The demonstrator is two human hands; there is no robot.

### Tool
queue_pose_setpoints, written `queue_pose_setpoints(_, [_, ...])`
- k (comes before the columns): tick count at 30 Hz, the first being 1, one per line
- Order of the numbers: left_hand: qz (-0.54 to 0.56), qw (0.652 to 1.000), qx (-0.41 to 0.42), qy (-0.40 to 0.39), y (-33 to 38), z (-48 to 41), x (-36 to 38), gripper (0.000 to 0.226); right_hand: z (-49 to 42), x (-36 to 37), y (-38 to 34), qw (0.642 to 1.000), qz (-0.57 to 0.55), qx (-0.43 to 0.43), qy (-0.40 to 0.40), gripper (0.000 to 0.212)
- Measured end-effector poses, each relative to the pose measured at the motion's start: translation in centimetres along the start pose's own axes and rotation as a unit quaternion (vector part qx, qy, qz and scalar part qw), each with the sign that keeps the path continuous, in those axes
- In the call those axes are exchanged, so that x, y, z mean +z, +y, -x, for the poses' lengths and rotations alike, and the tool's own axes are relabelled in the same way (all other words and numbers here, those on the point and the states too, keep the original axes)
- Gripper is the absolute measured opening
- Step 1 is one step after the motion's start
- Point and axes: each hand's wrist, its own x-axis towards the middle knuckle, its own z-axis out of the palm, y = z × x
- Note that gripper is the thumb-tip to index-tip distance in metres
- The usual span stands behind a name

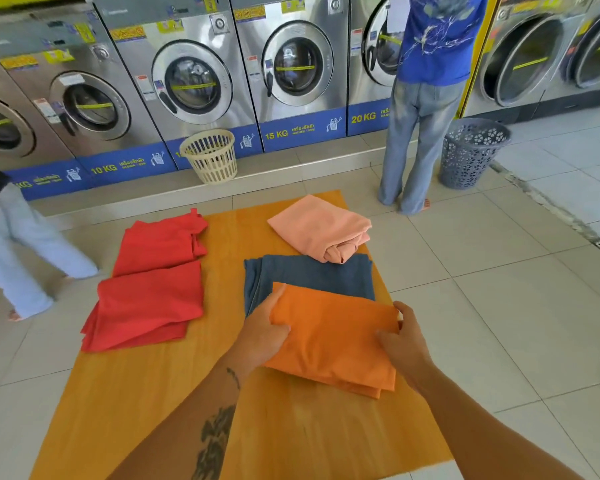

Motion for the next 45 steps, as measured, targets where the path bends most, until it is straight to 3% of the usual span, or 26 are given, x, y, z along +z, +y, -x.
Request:
queue_pose_setpoints(9, [0.01, 0.997, 0.069, 0.022, -0.4, 2.3, -0.4, 0.06, 1.4, 1.1, -2.1, 0.987, 0.04, -0.139, 0.064, 0.068])
queue_pose_setpoints(16, [0.095, 0.992, 0.076, 0.027, -2.9, 4.0, -4.1, 0.05, 3.9, 4.1, -3.9, 0.957, 0.203, -0.178, 0.104, 0.06])
queue_pose_setpoints(20, [0.097, 0.991, 0.091, 0.02, -5.0, 5.4, -6.4, 0.051, 6.5, 7.6, -4.0, 0.87, 0.448, -0.127, 0.161, 0.075])
queue_pose_setpoints(21, [0.093, 0.991, 0.093, 0.022, -5.8, 5.6, -7.0, 0.052, 7.0, 8.7, -3.8, 0.872, 0.447, -0.136, 0.148, 0.075])
queue_pose_setpoints(23, [0.085, 0.992, 0.092, 0.026, -7.4, 5.9, -8.5, 0.052, 7.4, 10.9, -3.5, 0.913, 0.376, -0.125, 0.095, 0.071])
queue_pose_setpoints(26, [0.084, 0.991, 0.094, 0.036, -9.5, 6.2, -10.7, 0.051, 7.7, 13.2, -3.3, 0.953, 0.292, -0.043, 0.068, 0.068])
queue_pose_setpoints(31, [0.086, 0.992, 0.089, 0.036, -12.0, 6.2, -13.0, 0.052, 8.3, 16.1, -3.4, 0.942, 0.328, -0.055, 0.056, 0.07])
queue_pose_setpoints(37, [0.085, 0.993, 0.085, 0.001, -12.6, 5.9, -13.5, 0.053, 8.8, 18.0, -4.7, 0.95, 0.293, -0.096, 0.054, 0.069])
queue_pose_setpoints(41, [0.085, 0.994, 0.073, 0.013, -13.3, 6.2, -14.8, 0.052, 9.1, 18.9, -6.2, 0.982, 0.149, -0.101, 0.051, 0.062])
queue_pose_setpoints(45, [0.106, 0.991, 0.052, 0.058, -15.5, 7.1, -18.4, 0.047, 9.4, 21.9, -7.7, 0.99, 0.076, -0.12, 0.002, 0.052])
